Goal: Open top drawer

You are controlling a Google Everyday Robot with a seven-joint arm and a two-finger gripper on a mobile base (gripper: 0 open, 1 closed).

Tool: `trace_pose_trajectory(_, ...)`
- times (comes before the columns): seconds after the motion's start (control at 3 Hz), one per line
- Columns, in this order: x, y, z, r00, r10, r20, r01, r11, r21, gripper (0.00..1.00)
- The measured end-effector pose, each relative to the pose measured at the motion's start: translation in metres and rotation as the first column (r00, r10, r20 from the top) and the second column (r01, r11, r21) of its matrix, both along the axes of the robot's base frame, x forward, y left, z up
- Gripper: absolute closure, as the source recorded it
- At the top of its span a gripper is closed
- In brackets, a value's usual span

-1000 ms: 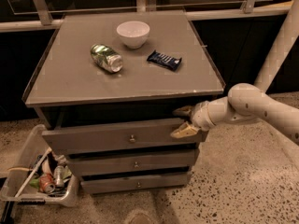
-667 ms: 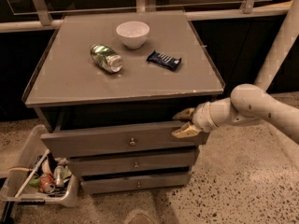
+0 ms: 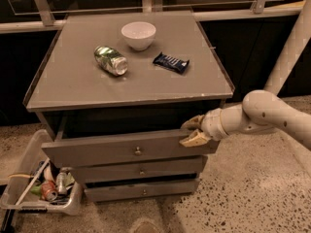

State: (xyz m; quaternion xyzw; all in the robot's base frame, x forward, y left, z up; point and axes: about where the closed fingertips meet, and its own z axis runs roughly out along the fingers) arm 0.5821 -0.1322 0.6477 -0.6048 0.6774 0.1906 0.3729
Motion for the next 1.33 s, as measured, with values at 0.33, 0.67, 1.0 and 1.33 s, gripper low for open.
trace_pose_trajectory(0.33, 0.000, 0.000, 0.000, 1.0000, 0.000, 0.000, 0.000, 1.000, 0.000, 0.82)
trace_pose_trajectory(0.67, 0.000, 0.000, 0.000, 1.0000, 0.000, 0.000, 0.000, 1.000, 0.000, 0.58)
trace_pose_trajectory(1.0, -0.008, 0.003, 0.000, 0.9997, 0.025, 0.004, -0.025, 1.000, 0.009, 0.35)
trace_pose_trajectory(1.33, -0.017, 0.007, 0.001, 0.9990, 0.044, -0.004, -0.043, 0.999, 0.027, 0.37)
